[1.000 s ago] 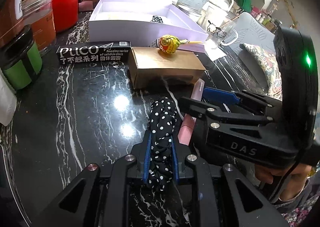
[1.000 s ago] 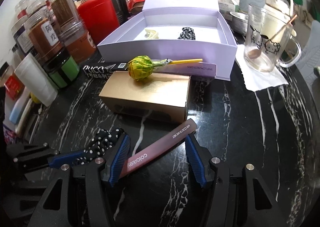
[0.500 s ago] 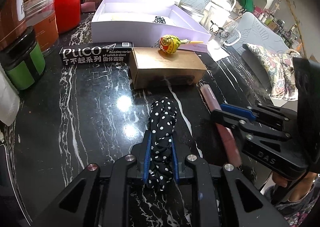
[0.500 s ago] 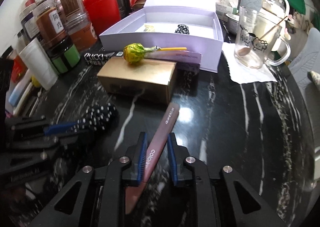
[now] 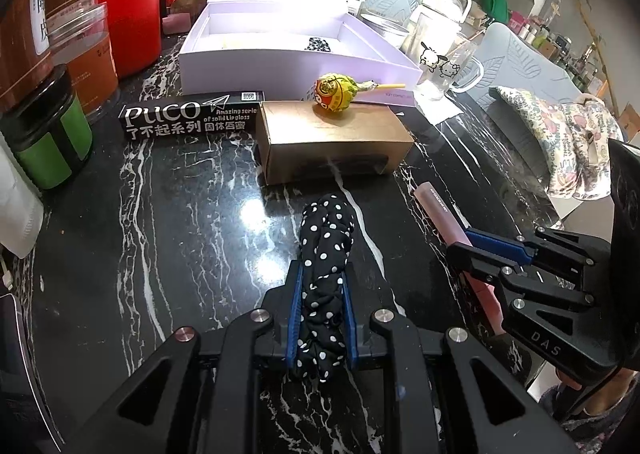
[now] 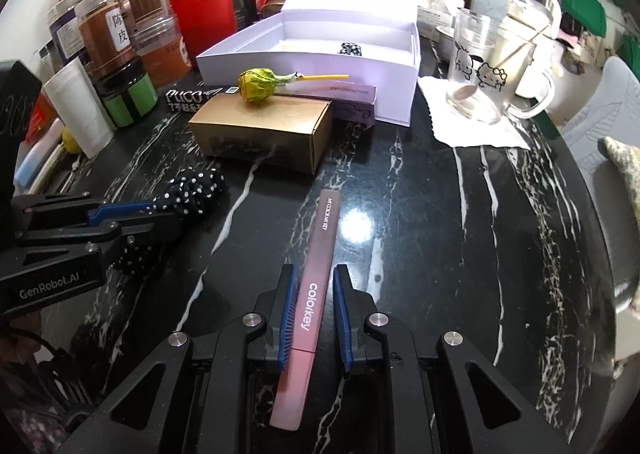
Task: Organize rigid objects
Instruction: 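Grasp the pink lipstick tube with the right gripper while the left gripper holds the scrunchie, then carry the lipstick and polka-dot scrunchie over the lavender box with both grippers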
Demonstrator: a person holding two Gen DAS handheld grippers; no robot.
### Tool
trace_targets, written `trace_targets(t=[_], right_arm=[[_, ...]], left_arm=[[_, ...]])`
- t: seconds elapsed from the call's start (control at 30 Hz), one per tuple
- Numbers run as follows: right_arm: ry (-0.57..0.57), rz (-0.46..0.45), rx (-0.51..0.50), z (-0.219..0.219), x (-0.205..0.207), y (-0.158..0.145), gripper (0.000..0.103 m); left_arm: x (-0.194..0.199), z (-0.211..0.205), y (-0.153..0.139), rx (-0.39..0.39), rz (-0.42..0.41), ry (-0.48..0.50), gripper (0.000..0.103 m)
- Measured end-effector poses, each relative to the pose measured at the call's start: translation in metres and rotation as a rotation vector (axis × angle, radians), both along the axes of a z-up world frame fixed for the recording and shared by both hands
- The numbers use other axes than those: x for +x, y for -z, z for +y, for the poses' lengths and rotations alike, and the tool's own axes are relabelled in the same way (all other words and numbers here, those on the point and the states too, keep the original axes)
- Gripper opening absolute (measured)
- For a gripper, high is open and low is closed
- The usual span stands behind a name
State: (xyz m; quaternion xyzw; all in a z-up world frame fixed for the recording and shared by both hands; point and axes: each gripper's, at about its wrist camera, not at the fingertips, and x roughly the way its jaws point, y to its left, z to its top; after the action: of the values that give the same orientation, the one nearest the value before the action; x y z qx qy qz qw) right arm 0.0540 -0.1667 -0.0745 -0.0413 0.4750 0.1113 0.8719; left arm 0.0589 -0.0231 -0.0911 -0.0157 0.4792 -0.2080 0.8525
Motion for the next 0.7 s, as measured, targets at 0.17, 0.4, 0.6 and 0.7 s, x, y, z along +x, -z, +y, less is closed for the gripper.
trace_targets(t=[0.17, 0.4, 0.6, 0.7], right_arm=[[0.014, -0.003, 0.029, -0.003, -0.002, 0.002, 0.013], [0.037, -0.004, 0.051, -0.011, -0.006, -0.001, 0.013], [0.044, -0.028, 0.058, -0.014, -0.012, -0.012, 0.013], [0.049, -0.049, 0.064, -0.016, -0.015, -0.019, 0.013]], left_arm=[[-0.001, -0.004, -0.002, 0.023, -0.008, 0.013, 0.018], [-0.004, -0.013, -0.011, 0.021, -0.026, 0.036, 0.018], [-0.009, -0.018, -0.024, 0.012, -0.056, 0.051, 0.018], [-0.011, -0.018, -0.031, 0.003, -0.067, 0.048, 0.018]])
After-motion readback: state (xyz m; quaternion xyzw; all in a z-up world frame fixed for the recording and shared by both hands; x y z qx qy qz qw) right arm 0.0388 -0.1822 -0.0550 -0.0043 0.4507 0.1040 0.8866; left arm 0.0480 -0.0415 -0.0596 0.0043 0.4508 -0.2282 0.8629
